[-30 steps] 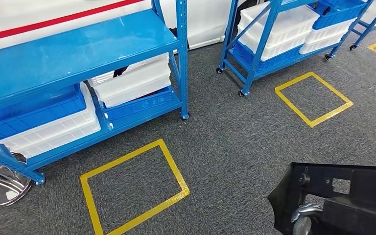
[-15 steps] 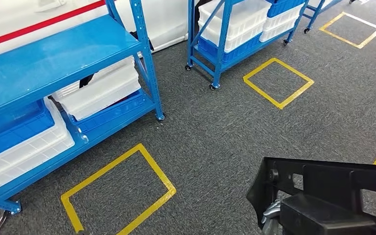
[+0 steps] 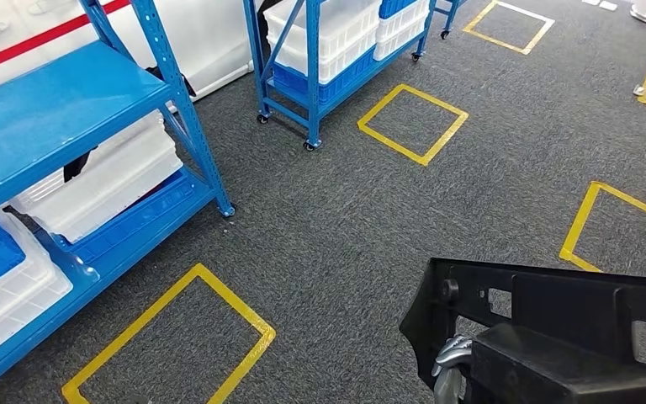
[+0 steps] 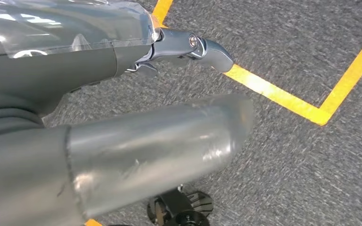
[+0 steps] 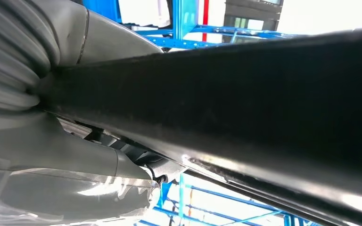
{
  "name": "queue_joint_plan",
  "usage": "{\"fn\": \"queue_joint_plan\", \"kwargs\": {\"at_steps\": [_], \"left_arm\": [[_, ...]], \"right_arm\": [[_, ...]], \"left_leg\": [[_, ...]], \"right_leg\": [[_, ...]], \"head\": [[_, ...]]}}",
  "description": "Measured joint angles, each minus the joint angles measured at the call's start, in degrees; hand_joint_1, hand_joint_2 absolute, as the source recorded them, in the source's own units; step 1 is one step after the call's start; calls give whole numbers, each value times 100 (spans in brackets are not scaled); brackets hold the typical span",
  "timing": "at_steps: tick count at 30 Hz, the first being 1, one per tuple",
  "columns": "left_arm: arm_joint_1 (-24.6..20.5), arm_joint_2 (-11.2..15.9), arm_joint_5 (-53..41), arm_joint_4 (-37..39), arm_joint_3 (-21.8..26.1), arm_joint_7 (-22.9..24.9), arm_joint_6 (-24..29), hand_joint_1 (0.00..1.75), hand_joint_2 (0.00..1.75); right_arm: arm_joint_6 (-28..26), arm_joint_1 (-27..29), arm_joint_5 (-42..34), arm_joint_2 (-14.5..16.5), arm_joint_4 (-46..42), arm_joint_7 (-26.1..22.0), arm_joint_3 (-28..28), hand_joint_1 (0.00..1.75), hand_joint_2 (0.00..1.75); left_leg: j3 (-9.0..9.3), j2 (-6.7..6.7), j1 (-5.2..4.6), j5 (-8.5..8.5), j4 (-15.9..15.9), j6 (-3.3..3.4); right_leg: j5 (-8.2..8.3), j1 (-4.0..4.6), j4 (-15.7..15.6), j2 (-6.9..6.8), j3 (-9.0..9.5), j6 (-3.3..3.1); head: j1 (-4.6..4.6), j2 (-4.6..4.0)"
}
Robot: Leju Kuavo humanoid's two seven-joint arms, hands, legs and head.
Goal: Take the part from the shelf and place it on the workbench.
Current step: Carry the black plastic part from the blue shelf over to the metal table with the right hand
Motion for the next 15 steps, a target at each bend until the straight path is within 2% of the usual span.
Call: {"fn": "queue_joint_plan", "kwargs": {"at_steps": [1, 2, 4, 5, 6, 7, 8, 9, 11, 12, 13, 15], "left_arm": [[-17, 4, 3, 0, -1, -7, -9, 0, 0], [-28, 8, 8, -1, -1, -12, -19, 0, 0], [-16, 19, 18, -2, 0, -19, -34, 0, 0], [0, 25, 27, -2, 1, -19, -39, 0, 0], [13, 28, 37, -2, 1, -18, -42, 0, 0], [16, 30, 49, -2, 1, -17, -44, 0, 0], [12, 30, 61, -2, 1, -17, -45, 0, 0], [3, 30, 70, -2, 1, -17, -46, 0, 0], [-9, 28, 79, -2, 1, -17, -49, 0, 0], [-11, 27, 79, -2, 1, -16, -51, 0, 0], [-12, 24, 79, -2, 1, -14, -53, 0, 0], [-26, 10, 79, -2, 1, -7, -60, 0, 0]], "right_arm": [[-19, -3, 0, -13, -1, 0, 7, 175, 175], [-36, -13, 0, -29, -1, 1, 12, 175, 175], [-64, -39, 0, -59, -2, 2, 21, 175, 175], [-75, -50, -1, -69, -2, 2, 22, 175, 175], [-84, -54, -2, -78, -2, 2, 20, 175, 175], [-90, -54, -3, -84, -2, 2, 16, 175, 175], [-94, -54, -4, -89, -2, 2, 13, 175, 175], [-97, -54, -4, -92, -4, 2, 10, 175, 175], [-104, -64, -4, -93, -18, 4, 9, 175, 175], [-108, -73, -3, -93, -27, 5, 10, 175, 175], [-110, -79, -2, -93, -36, 8, 9, 175, 175], [-110, -79, 1, -92, -44, 17, 4, 175, 175]], "left_leg": [[4, 69, 3, 24, -22, 42], [4, 147, 7, 49, -47, 85], [-7, 316, -8, 72, -68, 131], [-16, 410, -22, 72, -67, 140], [-24, 504, -33, 71, -65, 143], [-29, 596, -40, 68, -64, 144], [-30, 680, -44, 63, -63, 143], [-23, 753, -48, 57, -63, 137], [2, 876, -68, 32, -55, 103], [16, 935, -81, 19, -50, 78], [27, 998, -92, 8, -49, 53], [50, 1100, -98, -13, -52, 4]], "right_leg": [[-40, 4, 55, -91, -37, 24], [-143, 11, 198, -241, -110, 42], [-505, 15, 788, -593, -383, 66], [-674, 7, 1136, -672, -542, 77], [-767, -1, 1394, -713, -652, 84], [-757, -4, 1473, -739, -669, 84], [-650, -4, 1343, -768, -574, 77], [-486, 2, 1031, -833, -378, 59], [-255, 51, 287, -1108, 61, 3], [-217, 78, 54, -1208, 186, -25], [-223, 106, -55, -1251, 232, -47], [-200, 105, -98, -1118, 220, -93]], "head": [[3, -1], [21, -1], [53, -1], [66, 0], [66, 0], [66, 0], [66, 0], [66, 0], [67, 0], [65, 0], [62, 0], [59, 0]]}}
